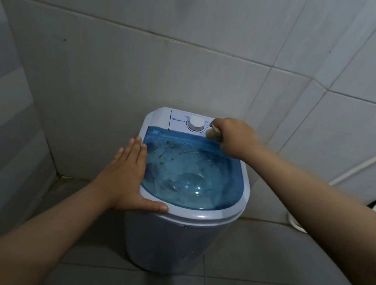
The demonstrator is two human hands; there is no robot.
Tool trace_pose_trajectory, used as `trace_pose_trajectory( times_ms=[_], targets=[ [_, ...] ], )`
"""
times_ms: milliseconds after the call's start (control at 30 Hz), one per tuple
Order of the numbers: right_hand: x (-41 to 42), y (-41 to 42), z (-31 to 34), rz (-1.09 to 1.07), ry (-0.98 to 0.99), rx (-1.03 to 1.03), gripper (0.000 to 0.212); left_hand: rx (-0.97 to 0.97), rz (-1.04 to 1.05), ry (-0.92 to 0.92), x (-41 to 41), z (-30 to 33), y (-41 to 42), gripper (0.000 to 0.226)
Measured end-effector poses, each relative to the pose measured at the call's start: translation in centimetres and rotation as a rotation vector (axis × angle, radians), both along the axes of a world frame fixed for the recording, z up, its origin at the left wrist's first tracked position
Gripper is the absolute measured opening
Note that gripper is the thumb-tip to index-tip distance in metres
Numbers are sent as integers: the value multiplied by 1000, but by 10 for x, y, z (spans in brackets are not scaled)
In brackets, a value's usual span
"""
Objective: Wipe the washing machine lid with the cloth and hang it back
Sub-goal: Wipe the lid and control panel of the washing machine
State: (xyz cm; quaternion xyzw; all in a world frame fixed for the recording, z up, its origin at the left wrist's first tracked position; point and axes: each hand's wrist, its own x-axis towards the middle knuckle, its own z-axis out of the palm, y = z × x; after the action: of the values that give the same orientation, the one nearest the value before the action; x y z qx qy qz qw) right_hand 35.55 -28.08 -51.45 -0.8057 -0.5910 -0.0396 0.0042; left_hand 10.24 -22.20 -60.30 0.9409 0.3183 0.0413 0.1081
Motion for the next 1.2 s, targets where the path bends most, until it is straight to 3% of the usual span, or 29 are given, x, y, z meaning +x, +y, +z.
trace_pose_trajectory(
  times_ms=[67,433,767,900,1000,1100,1200],
  targets=[
    [0,6,-9,1,-34,-12,17,-1,-1,-10,0,0,0,155],
    [-28,-43,-28,62,-88,-7,25,-9,-1,-18,0,-1,0,155],
    [-65,-96,-39,126,-109,-73,45,-20,0,-13,-1,1,-1,156],
    [-54,-81,-9,142,17,-207,31,-29,-2,-14,-1,2,-3,156],
    [-38,-53,12,117,169,-76,22,-24,-8,-16,-1,2,-1,155],
    [-28,-16,8,85,82,82,13,-22,-9,-27,-1,1,-1,153],
    [-24,11,-10,66,31,65,18,-26,-5,-39,-1,-1,-1,153]
  ],
)
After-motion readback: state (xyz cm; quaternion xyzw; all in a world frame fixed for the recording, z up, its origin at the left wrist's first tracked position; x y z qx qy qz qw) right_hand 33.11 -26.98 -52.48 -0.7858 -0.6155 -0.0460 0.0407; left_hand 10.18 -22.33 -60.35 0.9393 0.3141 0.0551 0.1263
